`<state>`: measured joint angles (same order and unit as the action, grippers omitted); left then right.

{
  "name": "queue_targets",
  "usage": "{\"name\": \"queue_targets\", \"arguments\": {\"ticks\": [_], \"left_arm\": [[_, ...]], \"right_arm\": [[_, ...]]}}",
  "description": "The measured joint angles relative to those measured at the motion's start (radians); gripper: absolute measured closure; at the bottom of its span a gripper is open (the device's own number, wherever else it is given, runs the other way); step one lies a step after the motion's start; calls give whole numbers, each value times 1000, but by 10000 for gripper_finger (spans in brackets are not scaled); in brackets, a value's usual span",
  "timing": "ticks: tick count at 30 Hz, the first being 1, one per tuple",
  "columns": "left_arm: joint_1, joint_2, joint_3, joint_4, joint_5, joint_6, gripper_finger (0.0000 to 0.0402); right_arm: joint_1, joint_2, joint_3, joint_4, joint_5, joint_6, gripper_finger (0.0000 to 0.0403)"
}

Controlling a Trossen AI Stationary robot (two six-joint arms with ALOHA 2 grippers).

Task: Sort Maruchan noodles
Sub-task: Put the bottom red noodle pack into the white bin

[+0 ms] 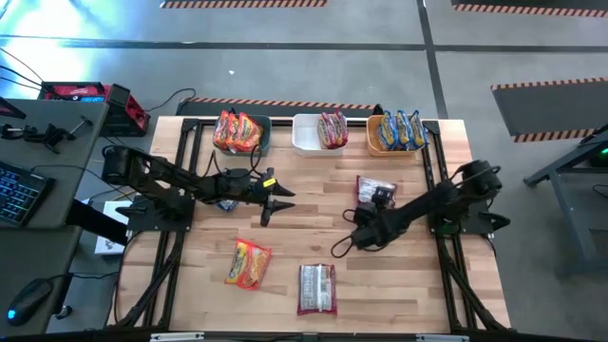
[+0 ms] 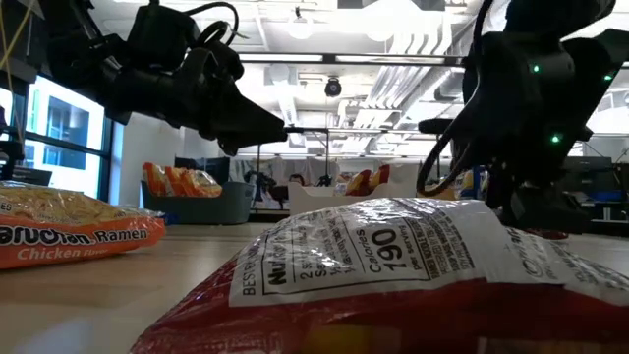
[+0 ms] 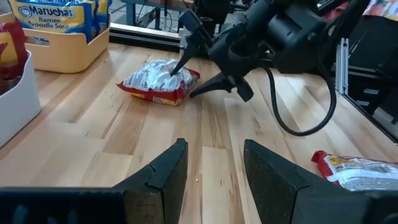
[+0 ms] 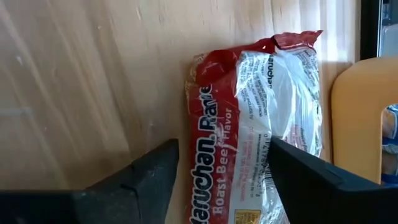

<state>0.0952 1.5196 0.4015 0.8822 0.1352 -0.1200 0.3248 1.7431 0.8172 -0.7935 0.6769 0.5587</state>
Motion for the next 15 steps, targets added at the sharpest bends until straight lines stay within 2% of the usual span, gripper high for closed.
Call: {"name": "queue_targets", "arguments": {"ticks": [5,9,13,15], "left_arm": [[0,0,0,-2,0,0,258],[0,0,0,-2,0,1,258],[1,0,0,-1,0,19,258],[1,0,0,-2,0,20,257]], "right_arm": [[3,-3,85,-81,-53,38,167],[3,-37,164,-112,-227,80,167],[-11,-77,154,145,-519,139,167],[2,-83,137,300,-611,162,167]]}}
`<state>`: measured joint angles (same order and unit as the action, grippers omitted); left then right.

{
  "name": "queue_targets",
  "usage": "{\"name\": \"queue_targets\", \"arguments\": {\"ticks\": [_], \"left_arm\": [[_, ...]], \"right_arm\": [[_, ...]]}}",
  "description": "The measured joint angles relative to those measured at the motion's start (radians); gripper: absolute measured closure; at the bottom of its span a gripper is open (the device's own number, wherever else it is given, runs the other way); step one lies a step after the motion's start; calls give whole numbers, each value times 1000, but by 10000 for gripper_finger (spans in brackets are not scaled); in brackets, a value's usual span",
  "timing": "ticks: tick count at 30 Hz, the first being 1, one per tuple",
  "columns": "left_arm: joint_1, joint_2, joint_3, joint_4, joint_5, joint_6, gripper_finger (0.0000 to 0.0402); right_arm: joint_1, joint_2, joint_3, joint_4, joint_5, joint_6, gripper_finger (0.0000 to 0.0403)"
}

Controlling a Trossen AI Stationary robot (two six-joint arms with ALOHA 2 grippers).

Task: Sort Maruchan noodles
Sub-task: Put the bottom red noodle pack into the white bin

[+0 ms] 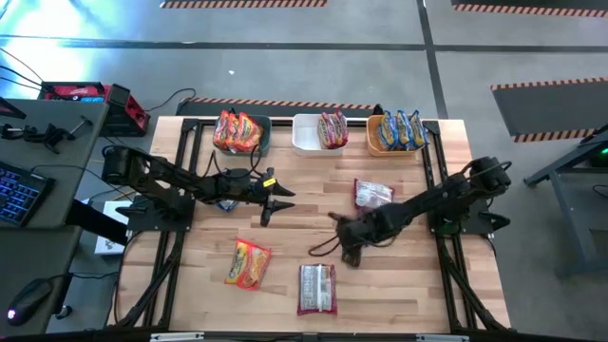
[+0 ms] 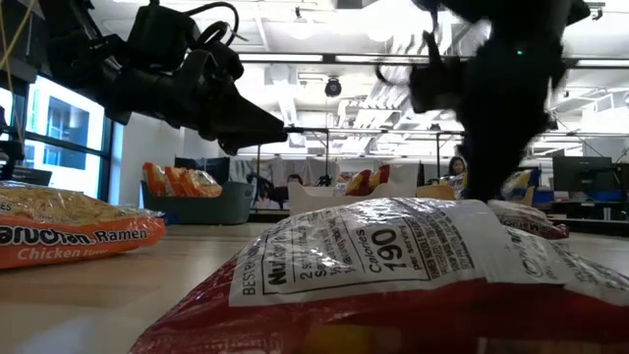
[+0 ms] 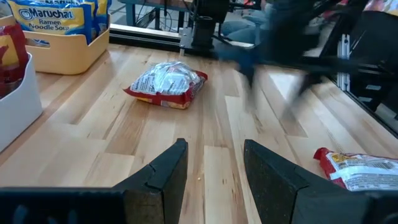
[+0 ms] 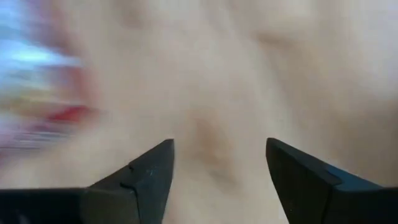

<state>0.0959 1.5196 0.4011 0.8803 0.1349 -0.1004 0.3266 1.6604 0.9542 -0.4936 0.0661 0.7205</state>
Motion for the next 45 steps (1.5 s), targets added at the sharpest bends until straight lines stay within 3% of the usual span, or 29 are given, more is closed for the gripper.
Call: {"name": "queue_targets", "arguments": {"ticks": [4,10,17,22,31,39,45], "left_arm": [[0,0,0,-5,0,6,257],[-1,0,0,-10,8,8,257],[-9,0,0,-15,10,1,258],[-29,0,0,-22,12,1,258],[-46,0,0,-22,12,0,258],[-89,0,-1,-22,74,74,258],[-185,0,-1,-52,51,173,250]], "right_arm": [[40,12,-18,321,-108,-8,167],[63,98,-19,378,-94,-45,167],[63,217,-18,639,-202,-110,168],[60,249,-18,653,-221,-127,213],[-19,209,-19,624,-234,-266,389],[-157,144,-19,519,-228,-298,393],[-259,138,-20,482,-215,-127,401]]}}
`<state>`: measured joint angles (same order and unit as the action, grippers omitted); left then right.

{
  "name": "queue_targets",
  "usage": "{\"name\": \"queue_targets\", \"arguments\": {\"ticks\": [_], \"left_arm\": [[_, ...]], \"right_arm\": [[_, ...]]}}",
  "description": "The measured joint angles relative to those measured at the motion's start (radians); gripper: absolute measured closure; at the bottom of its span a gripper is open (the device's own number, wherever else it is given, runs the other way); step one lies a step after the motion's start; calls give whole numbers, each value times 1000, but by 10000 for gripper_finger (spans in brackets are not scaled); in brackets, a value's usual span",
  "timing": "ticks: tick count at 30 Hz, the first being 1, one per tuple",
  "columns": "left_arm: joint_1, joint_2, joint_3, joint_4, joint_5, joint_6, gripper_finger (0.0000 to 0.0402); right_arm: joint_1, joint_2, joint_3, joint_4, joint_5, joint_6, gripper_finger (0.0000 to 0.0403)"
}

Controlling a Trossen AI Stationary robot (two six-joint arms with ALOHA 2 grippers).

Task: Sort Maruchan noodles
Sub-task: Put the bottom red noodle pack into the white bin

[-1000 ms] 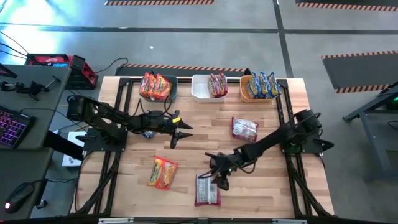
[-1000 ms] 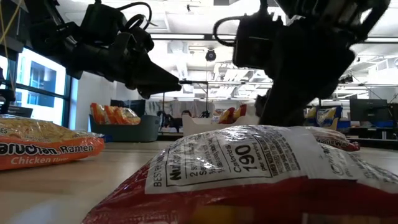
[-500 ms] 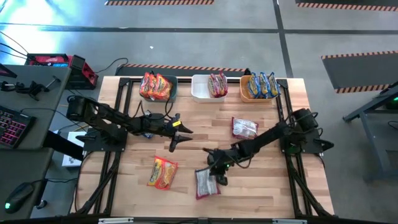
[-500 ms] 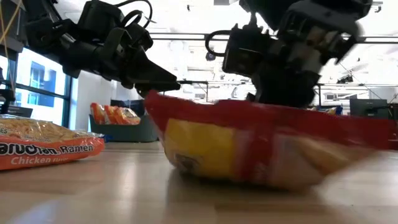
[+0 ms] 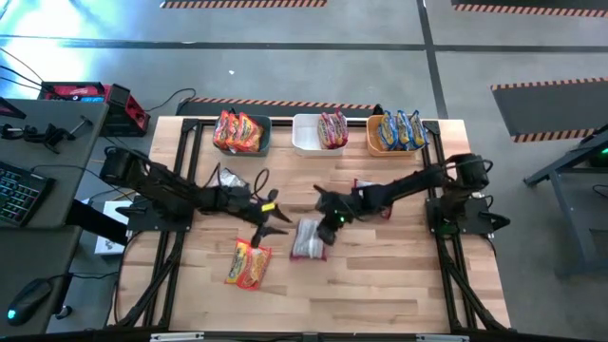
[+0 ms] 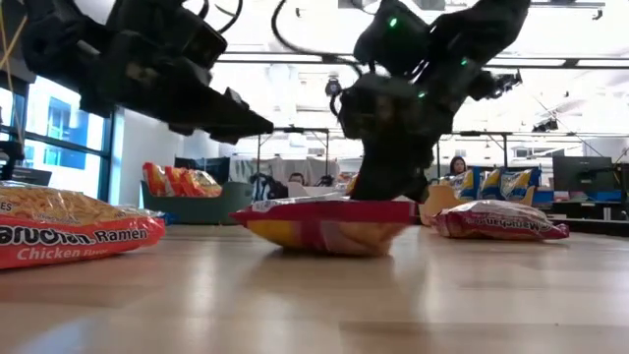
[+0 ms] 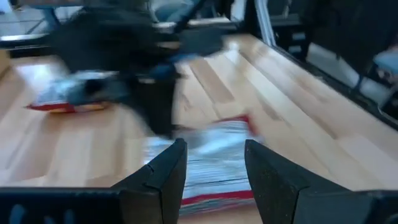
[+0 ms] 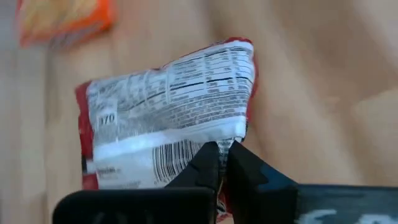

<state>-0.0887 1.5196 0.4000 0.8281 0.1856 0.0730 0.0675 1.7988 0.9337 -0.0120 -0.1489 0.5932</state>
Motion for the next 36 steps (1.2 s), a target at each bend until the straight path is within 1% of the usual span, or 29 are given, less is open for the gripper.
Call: {"name": "queue_targets", "arguments": {"ticks": [2,5,9,11,14,16,18,22,28,32,34,36], "left_arm": [[-37,0,0,-33,-34,13,243],[-76,0,0,-80,-86,10,229],[-94,0,0,-124,-162,10,212],[-107,0,0,-166,-218,17,206],[-130,0,0,-250,-294,38,202],[-144,0,0,-294,-315,42,201],[-160,7,0,-302,-347,39,201],[-183,30,1,-311,-444,49,201],[-190,105,15,-307,-458,50,201],[-178,159,55,-306,-464,-1,203],[-172,178,72,-306,-456,-16,214],[-170,186,83,-309,-453,-10,236]], "right_arm": [[-29,0,0,2,7,47,402],[-58,0,0,18,8,73,403],[-87,0,0,48,0,59,403],[-100,0,0,68,-2,52,403],[-112,0,0,97,-8,34,403],[-120,0,0,106,-10,32,403],[-125,0,0,111,-11,30,403],[-129,0,0,139,-13,28,403],[-129,0,0,167,-21,28,403],[-129,0,0,168,-21,9,402],[-126,0,0,166,-21,-3,399],[-126,-2,0,154,-29,-25,387]]}}
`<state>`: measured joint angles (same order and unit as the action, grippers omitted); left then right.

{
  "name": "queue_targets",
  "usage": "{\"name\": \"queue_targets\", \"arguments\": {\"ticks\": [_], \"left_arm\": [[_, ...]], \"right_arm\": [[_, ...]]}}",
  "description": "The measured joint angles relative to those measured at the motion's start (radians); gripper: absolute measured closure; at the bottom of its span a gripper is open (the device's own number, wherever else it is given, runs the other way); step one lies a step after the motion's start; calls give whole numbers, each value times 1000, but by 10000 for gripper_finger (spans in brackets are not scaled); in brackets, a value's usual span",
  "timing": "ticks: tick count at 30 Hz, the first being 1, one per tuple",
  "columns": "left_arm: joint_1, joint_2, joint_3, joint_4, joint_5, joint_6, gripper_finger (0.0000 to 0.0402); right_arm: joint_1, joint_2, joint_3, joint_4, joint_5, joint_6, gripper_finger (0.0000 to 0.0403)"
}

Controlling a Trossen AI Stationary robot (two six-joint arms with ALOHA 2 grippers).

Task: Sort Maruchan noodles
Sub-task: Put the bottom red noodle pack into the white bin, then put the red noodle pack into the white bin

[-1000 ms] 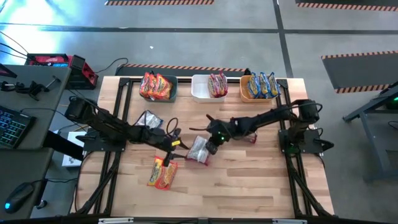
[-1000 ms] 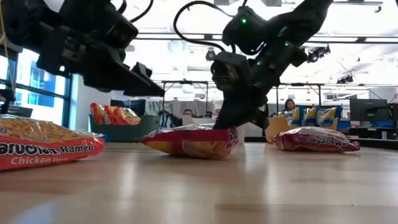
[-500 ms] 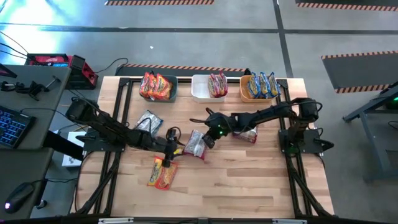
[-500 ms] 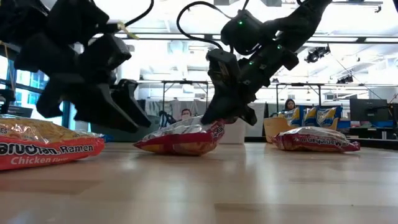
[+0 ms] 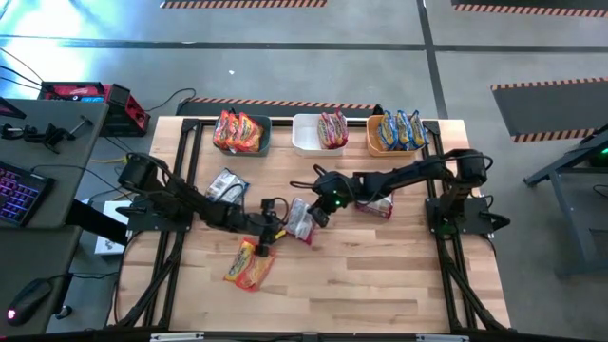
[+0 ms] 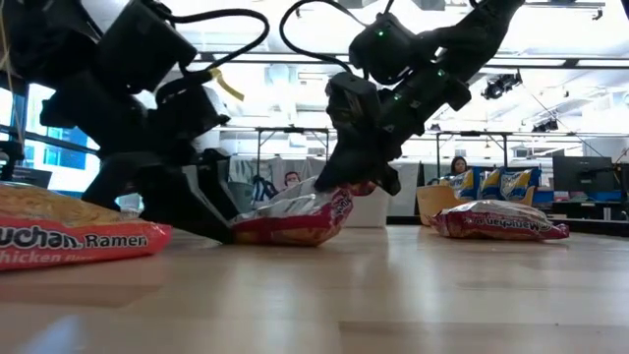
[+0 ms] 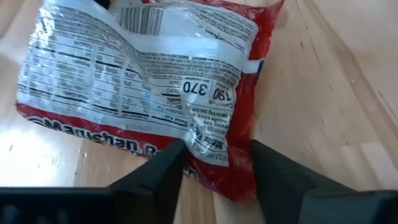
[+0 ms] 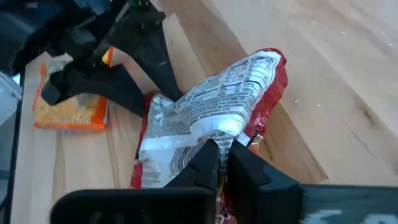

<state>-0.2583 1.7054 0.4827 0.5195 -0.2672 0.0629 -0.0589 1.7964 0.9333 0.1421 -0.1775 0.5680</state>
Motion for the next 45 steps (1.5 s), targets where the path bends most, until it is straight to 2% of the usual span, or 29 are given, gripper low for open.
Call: {"name": "queue_targets", "arguments": {"ticks": [5,7,9,11,15,22,25,29,33,35,37,41,45], "left_arm": [[0,-18,17,-11,1,51,329],[5,-46,26,-37,-6,68,370],[16,-83,40,-66,-17,66,393],[36,-125,62,-78,-19,44,392],[80,-176,125,-107,57,-8,398],[137,-177,218,-121,75,-87,401],[142,-189,224,-227,77,-165,401],[162,-191,213,-463,124,-347,380],[187,-158,183,-494,245,-491,328],[199,-141,171,-450,303,-528,295],[207,-143,158,-443,335,-532,262],[207,-142,142,-406,337,-486,212],[197,-100,136,-350,337,-443,199]], "right_arm": [[-5,-69,1,-127,-5,-74,321],[-4,-121,1,-197,30,-103,286],[10,-179,2,-252,93,-132,252],[37,-230,2,-298,172,-157,218],[109,-294,10,-317,293,-190,172],[227,-230,165,-460,473,-173,162],[259,-186,230,-563,521,-158,162],[278,-163,249,-660,544,-127,162],[274,-165,233,-665,559,-126,162],[268,-164,222,-661,581,-131,162],[264,-164,210,-642,596,-131,162],[260,-164,189,-631,596,-146,162],[256,-164,182,-624,596,-150,162]]}}
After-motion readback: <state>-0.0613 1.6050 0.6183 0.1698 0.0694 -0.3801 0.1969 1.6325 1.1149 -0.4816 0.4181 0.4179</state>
